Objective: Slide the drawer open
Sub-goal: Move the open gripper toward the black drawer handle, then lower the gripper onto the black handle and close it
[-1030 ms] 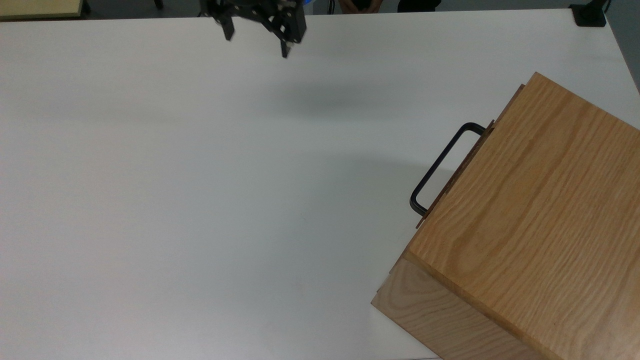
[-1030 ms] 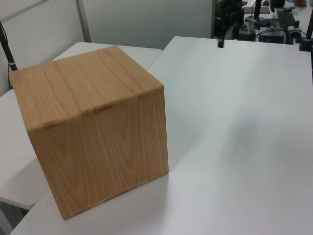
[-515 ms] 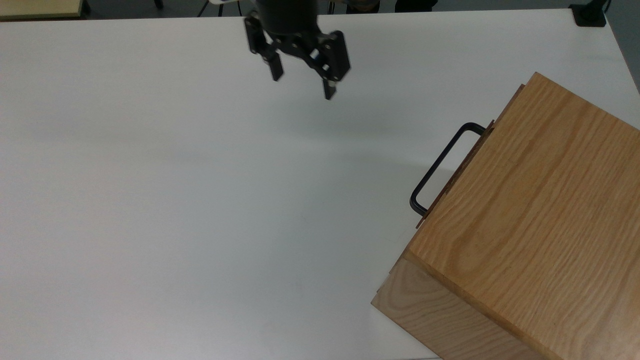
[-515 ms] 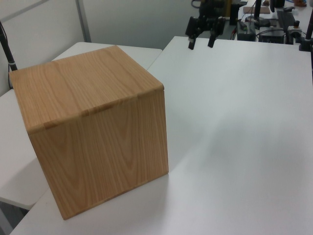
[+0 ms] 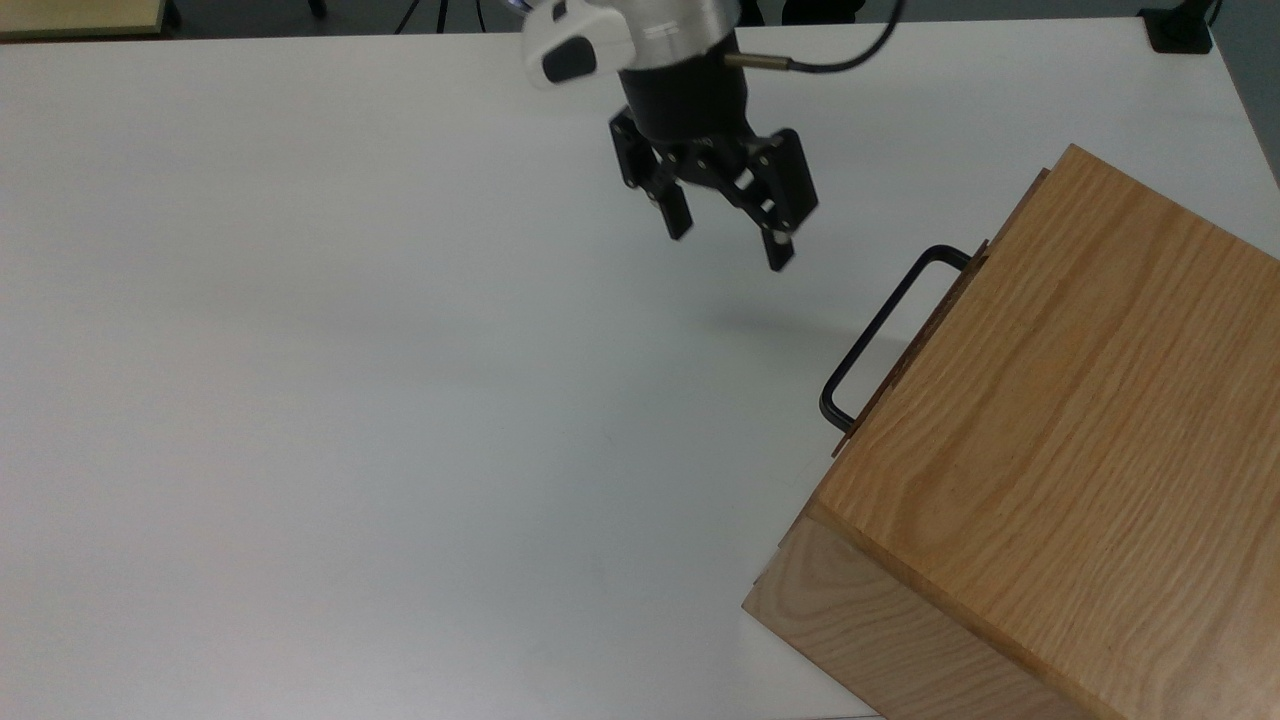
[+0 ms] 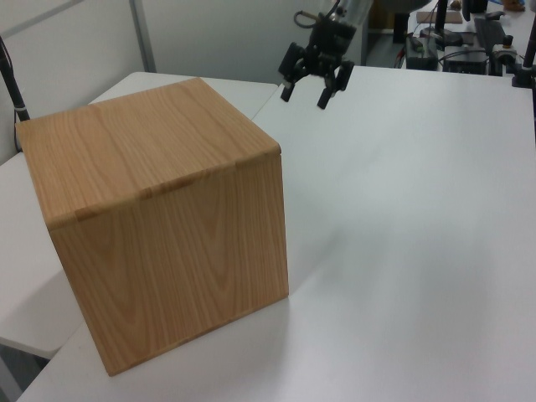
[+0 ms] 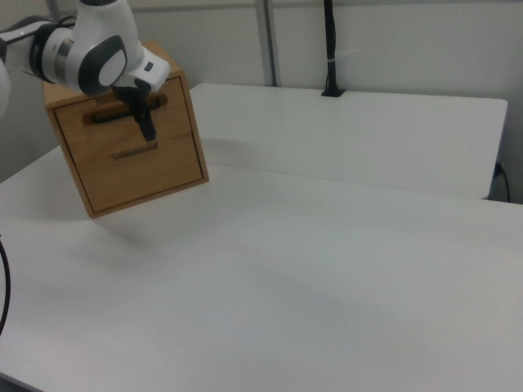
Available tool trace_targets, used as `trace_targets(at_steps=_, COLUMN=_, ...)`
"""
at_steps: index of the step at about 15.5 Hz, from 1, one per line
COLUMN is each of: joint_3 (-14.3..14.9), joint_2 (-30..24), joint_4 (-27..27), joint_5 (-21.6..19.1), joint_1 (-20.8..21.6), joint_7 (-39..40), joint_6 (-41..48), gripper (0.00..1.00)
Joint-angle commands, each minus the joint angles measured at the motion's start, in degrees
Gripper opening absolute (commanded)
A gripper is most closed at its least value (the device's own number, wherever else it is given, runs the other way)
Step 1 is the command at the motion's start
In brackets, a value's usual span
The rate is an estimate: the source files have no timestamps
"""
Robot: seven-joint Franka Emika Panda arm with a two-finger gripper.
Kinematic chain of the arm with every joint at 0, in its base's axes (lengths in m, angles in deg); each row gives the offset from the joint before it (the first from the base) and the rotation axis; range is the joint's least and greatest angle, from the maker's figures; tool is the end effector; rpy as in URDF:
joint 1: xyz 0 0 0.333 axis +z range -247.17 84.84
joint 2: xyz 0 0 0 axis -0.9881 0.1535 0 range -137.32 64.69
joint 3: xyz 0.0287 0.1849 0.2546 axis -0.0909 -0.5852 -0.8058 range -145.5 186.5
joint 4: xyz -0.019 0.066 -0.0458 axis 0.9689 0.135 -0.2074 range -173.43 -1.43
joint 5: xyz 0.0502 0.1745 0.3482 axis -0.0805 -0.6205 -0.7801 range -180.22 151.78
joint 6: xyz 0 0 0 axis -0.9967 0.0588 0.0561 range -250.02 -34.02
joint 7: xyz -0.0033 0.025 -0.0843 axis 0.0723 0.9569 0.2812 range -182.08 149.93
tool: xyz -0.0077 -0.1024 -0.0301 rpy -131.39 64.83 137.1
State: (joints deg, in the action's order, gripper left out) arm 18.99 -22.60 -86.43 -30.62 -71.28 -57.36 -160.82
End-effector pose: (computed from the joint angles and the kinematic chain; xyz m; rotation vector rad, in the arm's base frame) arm 0.6561 0.1406 0.5539 -2.5651 0.8566 -0.3295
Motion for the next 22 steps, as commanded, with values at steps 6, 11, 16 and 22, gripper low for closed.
trace_targets(at_steps=6, joint_3=0.02, joint_2=4.38, joint_4=0.67, joint_5=-3.37, joint_1=4.79, joint_7=-1.17, joint_6=-11.83, gripper=1.00)
trace_targets(at_steps=11, joint_3=-2.80, joint_2=5.44, joint_4=0.67, joint_5=-5.22, joint_1=4.35, joint_7=-1.08, joint_6=-16.75, gripper=1.00)
trace_targets(at_steps=16, joint_3=-3.24, joint_2=6.32, joint_4=0.41, joint_5=-5.57, joint_1=4.70, joint_7=-1.26, joint_6=-21.76, gripper=0.72)
trace_targets(at_steps=22, joint_3=-3.94, joint_2=6.32, joint_4=0.32, joint_5=-5.49, joint_1=4.79, joint_7=-1.26, joint_6=-24.41, gripper=0.01)
